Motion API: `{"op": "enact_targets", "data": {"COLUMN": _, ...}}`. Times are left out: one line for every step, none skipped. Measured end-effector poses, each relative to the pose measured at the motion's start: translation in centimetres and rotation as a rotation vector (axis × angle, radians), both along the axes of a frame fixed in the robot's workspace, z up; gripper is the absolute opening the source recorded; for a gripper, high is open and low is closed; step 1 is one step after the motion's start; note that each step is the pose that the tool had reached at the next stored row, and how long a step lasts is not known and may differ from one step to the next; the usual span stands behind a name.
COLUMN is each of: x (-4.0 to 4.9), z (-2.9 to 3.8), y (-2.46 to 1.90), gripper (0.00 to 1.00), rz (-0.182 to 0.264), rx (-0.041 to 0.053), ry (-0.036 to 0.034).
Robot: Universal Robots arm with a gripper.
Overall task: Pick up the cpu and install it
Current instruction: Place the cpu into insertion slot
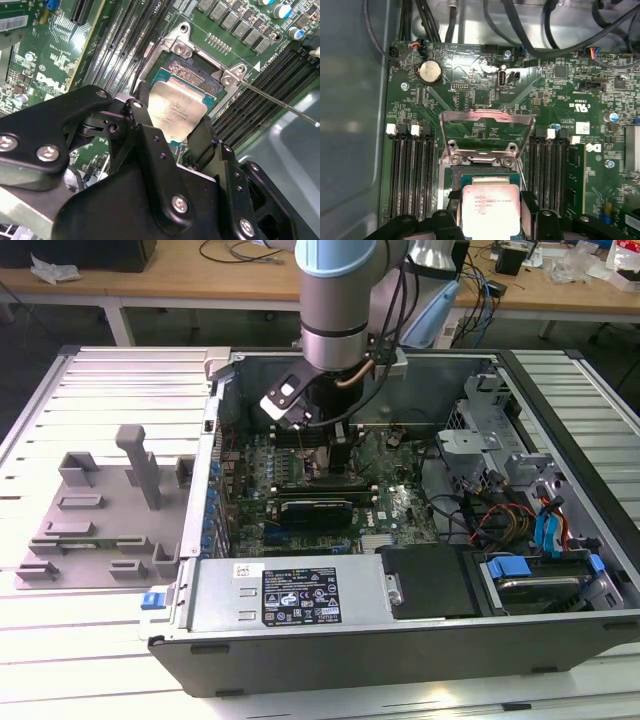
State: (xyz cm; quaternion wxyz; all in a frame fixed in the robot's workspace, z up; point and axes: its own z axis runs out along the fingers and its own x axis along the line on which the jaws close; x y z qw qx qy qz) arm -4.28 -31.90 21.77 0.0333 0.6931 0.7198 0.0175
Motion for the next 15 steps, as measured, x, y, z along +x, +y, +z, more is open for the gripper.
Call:
{"op": "enact_targets", "data": {"x": -0.02, "z": -0.16, "y": 0.00, "gripper": 0.55, "rz": -0.005, "rx": 0.0000, "ry": 0.0001}}
{"op": "enact_targets", "data": {"x": -0.03, "z": -0.30, "y": 0.00, "gripper": 0.55, "rz": -0.016, "rx": 0.0000, "ry": 0.0001}}
{"op": "enact_targets", "data": {"x": -0.08, "z": -0.40, "y": 0.07, "gripper": 0.55, "rz": -0.022, "rx": 0.0000, "ry": 0.0000}}
{"op": "enact_targets", "data": {"x": -0.09, "z": -0.43, "y": 0.14, "gripper": 0.55, "rz": -0.022, "rx": 0.0000, "ry": 0.0000}}
{"op": "enact_targets", "data": {"x": -0.10, "z": -0.45, "y": 0.21, "gripper": 0.55, "rz": -0.023, "rx": -0.0001, "ry": 0.0000}}
{"op": "enact_targets", "data": {"x": -0.11, "z": -0.51, "y": 0.37, "gripper": 0.55, "rz": -0.024, "rx": -0.0001, "ry": 0.0002}}
{"op": "enact_targets", "data": {"x": -0.11, "z": -0.71, "y": 0.49, "gripper": 0.55, "rz": -0.028, "rx": 0.0000, "ry": 0.0000}}
{"op": "enact_targets", "data": {"x": -0.12, "z": -0.88, "y": 0.50, "gripper": 0.55, "rz": -0.032, "rx": 0.0000, "ry": 0.0001}}
{"op": "enact_targets", "data": {"x": -0.14, "z": -1.05, "y": 0.54, "gripper": 0.55, "rz": -0.034, "rx": 0.0000, "ry": 0.0001}}
{"op": "enact_targets", "data": {"x": -0.18, "z": -1.27, "y": 0.59, "gripper": 0.55, "rz": -0.036, "rx": 0.0000, "ry": 0.0000}}
{"op": "enact_targets", "data": {"x": -0.18, "z": -1.29, "y": 0.60, "gripper": 0.55, "rz": -0.037, "rx": -0.0004, "ry": 0.0002}}
{"op": "enact_targets", "data": {"x": -0.19, "z": -1.32, "y": 0.61, "gripper": 0.55, "rz": -0.037, "rx": -0.0001, "ry": 0.0001}}
{"op": "enact_targets", "data": {"x": -0.18, "z": -1.36, "y": 0.61, "gripper": 0.55, "rz": -0.037, "rx": 0.0001, "ry": -0.0001}}
{"op": "enact_targets", "data": {"x": -0.19, "z": -1.44, "y": 0.61, "gripper": 0.55, "rz": -0.037, "rx": 0.0003, "ry": -0.0002}}
{"op": "enact_targets", "data": {"x": -0.21, "z": -1.65, "y": 0.61, "gripper": 0.55, "rz": -0.037, "rx": 0.0000, "ry": 0.0000}}
